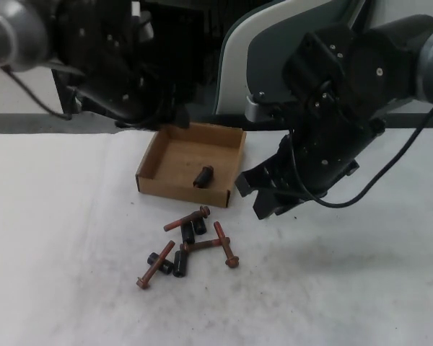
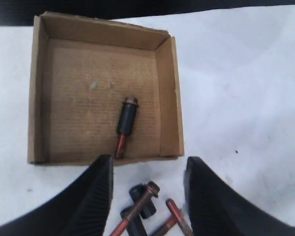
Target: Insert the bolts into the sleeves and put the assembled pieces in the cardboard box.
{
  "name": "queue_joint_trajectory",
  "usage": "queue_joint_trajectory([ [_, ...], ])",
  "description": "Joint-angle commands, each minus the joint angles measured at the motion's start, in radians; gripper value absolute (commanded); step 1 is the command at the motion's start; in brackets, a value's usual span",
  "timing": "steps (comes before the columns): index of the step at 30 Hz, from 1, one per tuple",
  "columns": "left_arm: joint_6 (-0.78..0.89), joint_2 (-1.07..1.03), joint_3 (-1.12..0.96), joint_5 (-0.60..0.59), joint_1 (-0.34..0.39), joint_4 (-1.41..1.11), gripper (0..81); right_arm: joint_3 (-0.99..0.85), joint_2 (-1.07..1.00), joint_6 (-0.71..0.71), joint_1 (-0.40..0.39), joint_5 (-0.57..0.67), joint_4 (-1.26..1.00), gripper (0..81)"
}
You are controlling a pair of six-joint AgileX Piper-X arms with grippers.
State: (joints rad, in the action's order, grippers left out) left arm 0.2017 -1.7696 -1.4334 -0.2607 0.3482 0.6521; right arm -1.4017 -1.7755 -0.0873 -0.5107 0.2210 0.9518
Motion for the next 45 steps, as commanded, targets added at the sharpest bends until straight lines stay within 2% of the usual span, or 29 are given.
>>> queue_joint_trajectory([
  [1, -0.009, 0.138, 0.114, -0.003, 0.003, 0.001, 43.5, -0.025, -0.012, -0.003, -0.009, 0.009, 0.002, 28.2],
  [14, -0.027, 0.696, 0.610, -0.050, 0.003, -0.058, 43.5, -0.065, -0.083, -0.025, -0.074, 0.009, 0.003, 28.2],
  [28, -0.024, 1.265, 0.881, -0.017, 0.003, -0.063, 43.5, -0.117, -0.220, -0.026, -0.113, 0.009, 0.036, 28.2],
  [37, -0.024, 1.375, 0.915, -0.020, 0.003, 0.011, 43.5, -0.245, -0.337, -0.013, -0.113, -0.068, 0.060, 28.2],
  [43, -0.024, 1.375, 0.915, -0.022, 0.003, 0.016, 43.5, -0.308, -0.407, 0.046, -0.113, -0.193, 0.166, 42.1],
  [45, -0.026, 1.375, 0.915, -0.022, 0.003, 0.016, 43.5, -0.308, -0.415, 0.046, -0.108, -0.213, 0.168, 42.6],
])
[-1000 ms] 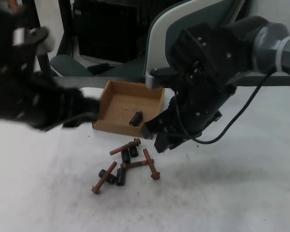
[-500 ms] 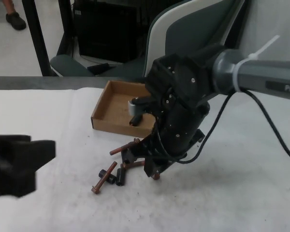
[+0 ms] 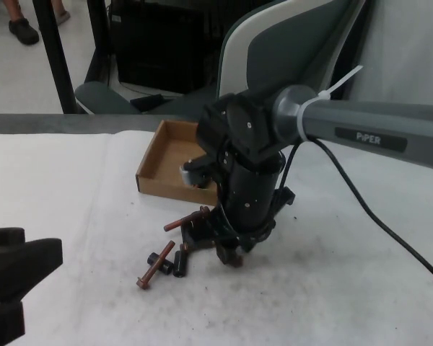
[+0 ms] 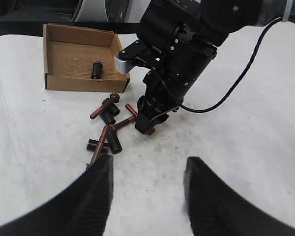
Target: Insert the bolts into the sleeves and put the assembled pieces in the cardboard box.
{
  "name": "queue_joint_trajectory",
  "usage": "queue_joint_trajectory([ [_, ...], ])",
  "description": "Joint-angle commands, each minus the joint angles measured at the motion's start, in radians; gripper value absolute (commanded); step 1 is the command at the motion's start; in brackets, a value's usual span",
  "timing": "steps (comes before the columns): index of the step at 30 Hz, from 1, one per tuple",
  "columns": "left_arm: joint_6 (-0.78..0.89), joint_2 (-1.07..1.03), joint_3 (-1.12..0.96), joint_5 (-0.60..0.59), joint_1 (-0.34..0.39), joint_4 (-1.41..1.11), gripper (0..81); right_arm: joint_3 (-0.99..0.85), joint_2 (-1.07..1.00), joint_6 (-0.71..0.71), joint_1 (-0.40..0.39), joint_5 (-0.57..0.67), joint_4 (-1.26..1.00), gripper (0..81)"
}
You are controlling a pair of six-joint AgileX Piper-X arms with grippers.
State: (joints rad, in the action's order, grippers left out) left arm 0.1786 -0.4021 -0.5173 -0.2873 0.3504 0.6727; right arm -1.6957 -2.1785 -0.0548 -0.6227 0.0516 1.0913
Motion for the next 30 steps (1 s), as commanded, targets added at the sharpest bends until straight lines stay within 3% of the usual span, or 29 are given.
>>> queue_joint_trajectory([
  [1, -0.003, 0.008, -0.001, 0.004, 0.001, -0.005, 43.5, -0.014, -0.013, 0.009, 0.006, -0.045, 0.028, 42.6],
  [6, -0.014, 0.008, -0.001, 0.008, 0.001, -0.005, 43.5, -0.014, -0.013, 0.009, 0.016, -0.045, 0.015, 39.8],
  [8, -0.030, 0.008, -0.001, 0.009, 0.001, -0.005, 43.5, -0.014, -0.013, 0.009, 0.015, -0.045, 0.019, 31.3],
  [13, -0.030, 0.008, -0.001, 0.009, 0.001, -0.005, 43.5, -0.014, -0.013, 0.009, 0.015, 0.020, 0.030, 0.3],
  [20, -0.030, 0.008, -0.001, 0.009, 0.001, -0.009, 43.5, -0.014, -0.013, 0.185, 0.015, 0.062, 0.156, 0.2],
  [25, -0.030, 0.008, -0.001, 0.009, 0.001, -0.043, 43.5, -0.014, 0.003, 0.200, 0.015, 0.059, 0.229, 0.2],
  [30, -0.030, 0.008, -0.001, 0.009, 0.001, -0.081, 43.5, -0.014, 0.054, 0.351, 0.009, 0.059, 0.303, 0.2],
])
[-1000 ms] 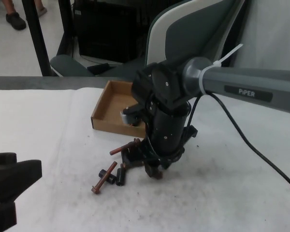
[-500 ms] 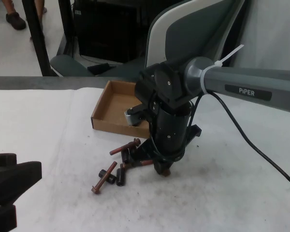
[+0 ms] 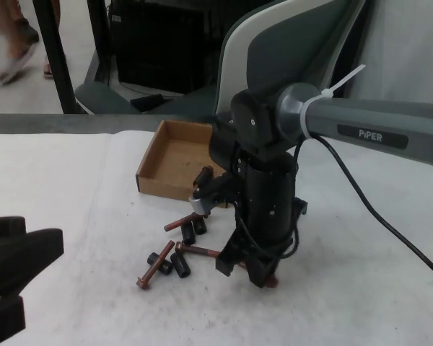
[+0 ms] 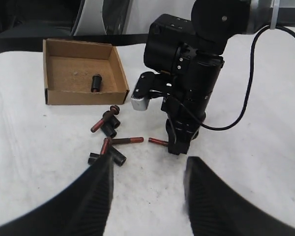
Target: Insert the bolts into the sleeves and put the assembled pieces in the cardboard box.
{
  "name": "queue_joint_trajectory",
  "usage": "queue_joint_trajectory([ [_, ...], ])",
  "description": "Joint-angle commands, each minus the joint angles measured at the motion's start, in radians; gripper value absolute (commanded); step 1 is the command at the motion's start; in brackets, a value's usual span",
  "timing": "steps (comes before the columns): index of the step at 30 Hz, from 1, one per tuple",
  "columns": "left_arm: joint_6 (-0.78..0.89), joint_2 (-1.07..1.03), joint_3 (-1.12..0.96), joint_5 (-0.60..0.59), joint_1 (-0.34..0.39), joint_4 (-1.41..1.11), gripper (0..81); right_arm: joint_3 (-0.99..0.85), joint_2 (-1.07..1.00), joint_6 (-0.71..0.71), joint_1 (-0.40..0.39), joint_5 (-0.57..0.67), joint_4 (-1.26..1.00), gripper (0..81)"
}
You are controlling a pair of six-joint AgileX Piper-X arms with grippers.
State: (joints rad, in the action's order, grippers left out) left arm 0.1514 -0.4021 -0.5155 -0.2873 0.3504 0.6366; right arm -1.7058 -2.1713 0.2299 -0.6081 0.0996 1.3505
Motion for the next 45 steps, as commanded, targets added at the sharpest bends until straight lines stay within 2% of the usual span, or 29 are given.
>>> queue_joint_trajectory([
  [1, -0.003, 0.008, -0.003, 0.009, 0.001, -0.051, 43.5, -0.004, 0.058, 0.108, -0.006, 0.011, 0.058, 0.2],
  [5, -0.003, 0.008, -0.003, 0.000, 0.001, -0.064, 43.5, -0.004, 0.121, 0.310, -0.009, 0.011, 0.128, 0.2],
  [9, -0.003, 0.008, -0.003, -0.015, 0.001, -0.079, 43.5, -0.004, 0.191, 0.623, -0.022, 0.011, 0.144, 0.2],
  [14, -0.003, 0.008, -0.003, -0.015, 0.001, -0.111, 43.5, -0.004, 0.247, 1.005, -0.032, 0.014, 0.081, 0.2],
  [17, -0.003, 0.008, -0.003, -0.023, 0.001, -0.123, 43.5, -0.004, 0.251, 1.159, -0.032, 0.011, -0.008, 0.2],
  [21, -0.003, 0.008, -0.003, -0.023, 0.001, -0.127, 43.5, -0.004, 0.248, 1.191, -0.032, 0.011, -0.147, 0.2],
  [26, -0.003, 0.008, -0.003, -0.023, 0.001, -0.127, 43.5, -0.004, 0.248, 1.191, -0.032, -0.091, -0.325, 0.2],
  [30, -0.003, 0.008, -0.003, -0.023, 0.001, -0.127, 43.5, -0.004, 0.248, 1.191, -0.032, -0.092, -0.410, 0.2],
  [38, -0.003, 0.008, -0.003, -0.030, 0.001, -0.147, 43.5, -0.004, 0.251, 1.374, -0.050, 0.044, -0.292, 0.2],
  [41, -0.003, 0.008, -0.003, -0.030, 0.001, -0.172, 43.5, -0.004, 0.253, 1.464, -0.071, 0.049, -0.233, 0.2],
  [45, -0.003, 0.008, -0.003, -0.030, 0.001, -0.202, 43.5, -0.004, 0.253, 1.507, -0.089, 0.049, -0.225, 0.2],
])
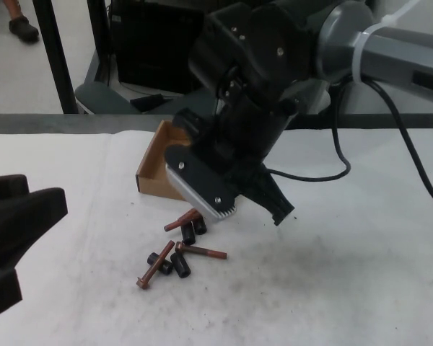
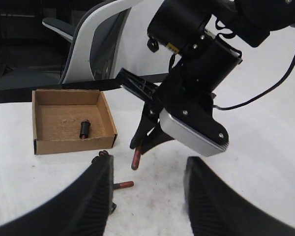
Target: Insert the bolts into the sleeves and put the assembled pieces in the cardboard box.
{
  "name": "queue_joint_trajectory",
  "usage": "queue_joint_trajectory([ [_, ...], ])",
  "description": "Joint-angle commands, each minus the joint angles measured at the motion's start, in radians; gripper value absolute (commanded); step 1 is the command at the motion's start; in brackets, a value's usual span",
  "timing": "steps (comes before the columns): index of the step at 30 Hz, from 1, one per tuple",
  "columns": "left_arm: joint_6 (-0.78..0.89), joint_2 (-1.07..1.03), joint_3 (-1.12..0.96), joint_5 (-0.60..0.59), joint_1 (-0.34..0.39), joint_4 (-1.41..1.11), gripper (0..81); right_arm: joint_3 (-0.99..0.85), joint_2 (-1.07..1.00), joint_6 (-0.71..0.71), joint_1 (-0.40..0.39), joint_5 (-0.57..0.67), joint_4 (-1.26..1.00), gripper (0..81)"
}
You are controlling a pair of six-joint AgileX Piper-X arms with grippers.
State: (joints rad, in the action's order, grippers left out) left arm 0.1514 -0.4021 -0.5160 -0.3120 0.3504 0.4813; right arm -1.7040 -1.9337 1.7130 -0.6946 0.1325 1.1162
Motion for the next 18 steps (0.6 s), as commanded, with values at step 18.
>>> queue_joint_trajectory([
  [18, 0.005, 0.008, -0.003, -0.005, -0.001, -0.060, 43.5, -0.006, 0.015, -0.114, -0.015, 0.119, 0.155, 16.2],
])
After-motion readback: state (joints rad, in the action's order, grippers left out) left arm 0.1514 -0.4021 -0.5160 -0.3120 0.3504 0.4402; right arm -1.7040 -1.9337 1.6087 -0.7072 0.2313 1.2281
